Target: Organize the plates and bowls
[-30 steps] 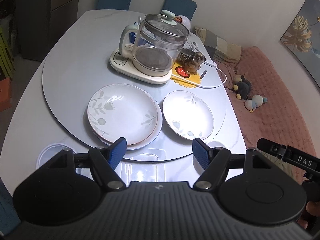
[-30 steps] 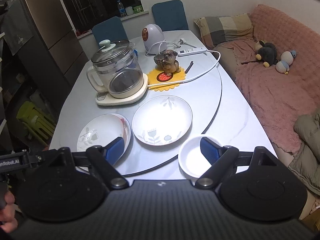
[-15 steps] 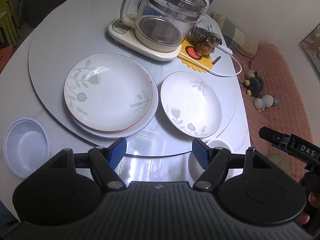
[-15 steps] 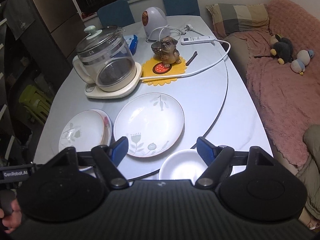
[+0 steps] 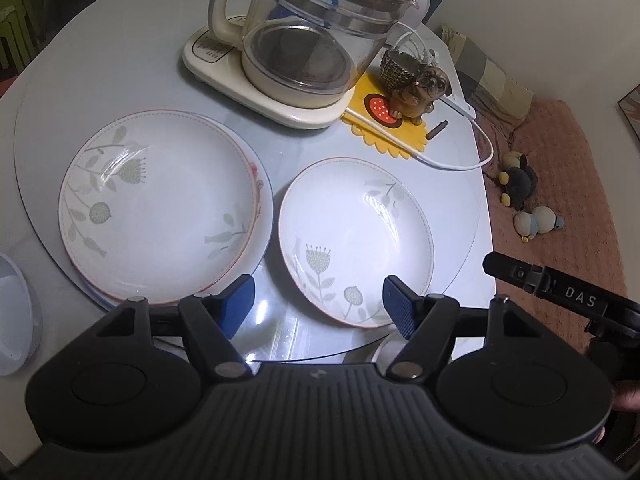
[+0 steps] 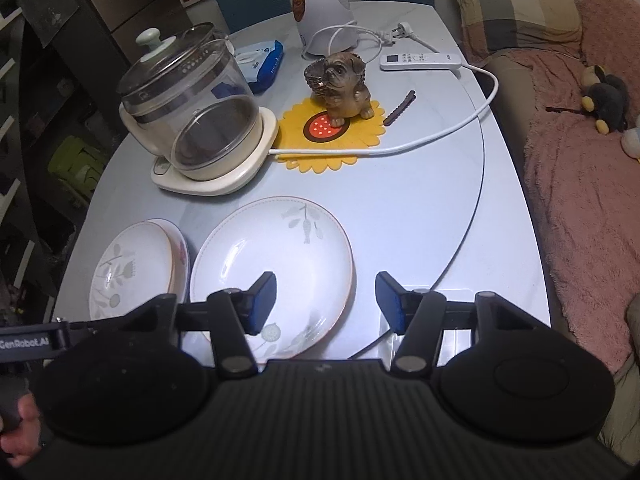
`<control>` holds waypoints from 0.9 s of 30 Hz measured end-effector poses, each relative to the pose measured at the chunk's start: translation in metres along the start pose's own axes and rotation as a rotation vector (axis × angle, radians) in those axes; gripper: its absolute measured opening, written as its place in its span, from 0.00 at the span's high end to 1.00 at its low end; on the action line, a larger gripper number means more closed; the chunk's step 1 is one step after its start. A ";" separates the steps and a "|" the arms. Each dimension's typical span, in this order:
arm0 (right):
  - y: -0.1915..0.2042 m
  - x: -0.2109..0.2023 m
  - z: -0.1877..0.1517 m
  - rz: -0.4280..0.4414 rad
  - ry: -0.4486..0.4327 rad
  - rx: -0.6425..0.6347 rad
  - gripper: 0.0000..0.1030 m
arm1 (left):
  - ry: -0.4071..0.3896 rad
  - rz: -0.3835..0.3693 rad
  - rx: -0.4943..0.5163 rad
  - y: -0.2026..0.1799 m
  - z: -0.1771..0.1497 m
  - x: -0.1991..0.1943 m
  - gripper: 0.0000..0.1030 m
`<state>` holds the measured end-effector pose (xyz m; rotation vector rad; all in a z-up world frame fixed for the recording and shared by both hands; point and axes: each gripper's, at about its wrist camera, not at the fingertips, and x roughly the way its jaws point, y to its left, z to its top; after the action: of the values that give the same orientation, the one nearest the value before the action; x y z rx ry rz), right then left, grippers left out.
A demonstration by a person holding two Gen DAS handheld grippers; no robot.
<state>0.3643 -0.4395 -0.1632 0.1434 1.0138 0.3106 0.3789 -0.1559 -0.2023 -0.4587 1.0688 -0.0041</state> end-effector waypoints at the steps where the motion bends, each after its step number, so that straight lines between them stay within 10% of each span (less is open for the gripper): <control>1: -0.001 0.004 0.003 0.010 0.005 -0.004 0.45 | -0.003 0.009 0.004 -0.004 0.002 0.004 0.27; 27: -0.025 0.131 0.040 0.078 0.183 -0.170 0.66 | 0.126 0.103 -0.185 0.016 -0.004 0.108 0.58</control>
<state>0.4673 -0.4205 -0.2548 -0.0001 1.1597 0.4863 0.4247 -0.1671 -0.3006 -0.5754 1.2215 0.1600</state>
